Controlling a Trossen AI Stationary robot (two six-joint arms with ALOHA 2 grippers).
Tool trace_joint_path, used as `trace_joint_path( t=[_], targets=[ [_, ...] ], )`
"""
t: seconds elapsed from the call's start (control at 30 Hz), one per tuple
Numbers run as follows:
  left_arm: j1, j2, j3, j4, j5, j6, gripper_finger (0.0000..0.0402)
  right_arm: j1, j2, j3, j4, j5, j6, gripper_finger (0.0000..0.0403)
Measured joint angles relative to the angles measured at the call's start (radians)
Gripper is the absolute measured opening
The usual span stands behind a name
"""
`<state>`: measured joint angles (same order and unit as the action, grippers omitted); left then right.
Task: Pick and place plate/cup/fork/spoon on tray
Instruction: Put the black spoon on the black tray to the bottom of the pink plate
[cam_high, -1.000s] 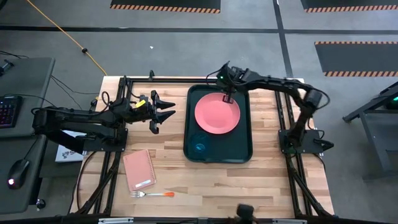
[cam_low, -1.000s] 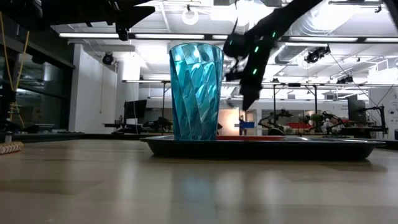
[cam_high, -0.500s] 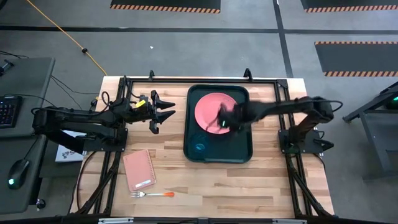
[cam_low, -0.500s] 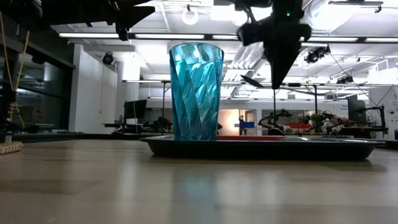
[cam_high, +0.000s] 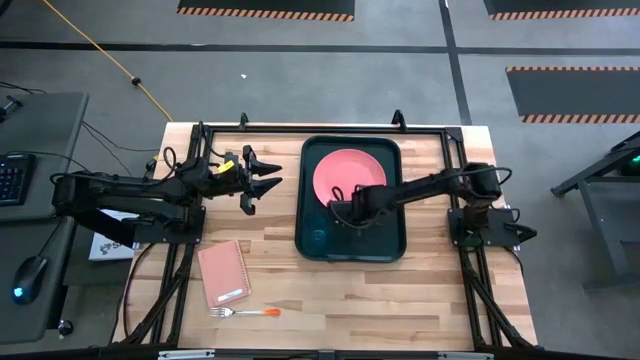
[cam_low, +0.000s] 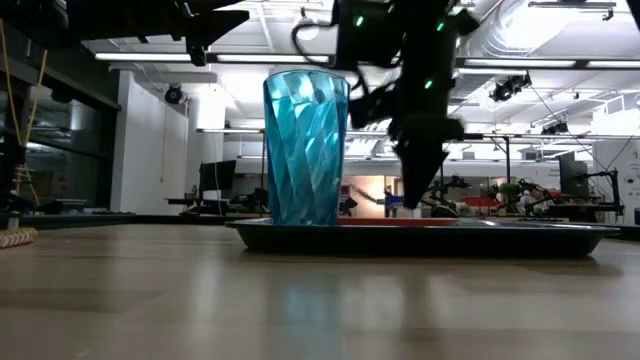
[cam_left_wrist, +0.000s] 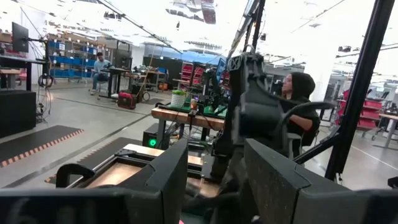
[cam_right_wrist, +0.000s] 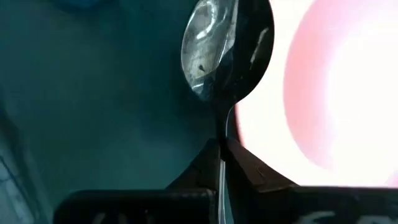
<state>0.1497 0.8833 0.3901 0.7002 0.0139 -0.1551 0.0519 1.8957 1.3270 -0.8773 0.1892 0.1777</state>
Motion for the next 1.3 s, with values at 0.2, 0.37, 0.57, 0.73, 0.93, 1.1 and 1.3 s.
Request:
trace_joint_path(
  t=[0.2, 0.37, 0.57, 0.73, 0.93, 1.1, 1.3],
  targets=[
    [0.0, 0.0, 0.0, 0.0, 0.0, 0.0, 0.0149, -0.032, 0.035, 0.0, 0.044, -0.035, -0.048, 0.0],
    [0.0, 0.0, 0.0, 0.0, 0.0, 0.0, 0.0149, -0.028, 0.035, 0.0, 0.061, -0.05, -0.099, 0.0],
    [0.0, 0.0, 0.0, 0.0, 0.0, 0.0, 0.0149, -0.023, 0.036, 0.0, 0.092, -0.049, -0.131, 0.0],
    [0.0, 0.0, 0.0, 0.0, 0.0, -0.001, 0.0149, -0.024, 0.044, 0.0, 0.096, -0.045, -0.133, 0.0],
    [0.0, 0.0, 0.0, 0.0, 0.0, 0.0, 0.0149, -0.024, 0.049, 0.0, 0.107, -0.045, -0.125, 0.0],
    [0.0, 0.0, 0.0, -0.001, 0.0, -0.001, 0.0149, -0.024, 0.049, 0.0, 0.125, -0.043, -0.092, 0.0],
    [0.0, 0.0, 0.0, 0.0, 0.0, -0.001, 0.0149, -0.024, 0.049, 0.0, 0.126, -0.043, -0.089, 0.0]
  ],
)
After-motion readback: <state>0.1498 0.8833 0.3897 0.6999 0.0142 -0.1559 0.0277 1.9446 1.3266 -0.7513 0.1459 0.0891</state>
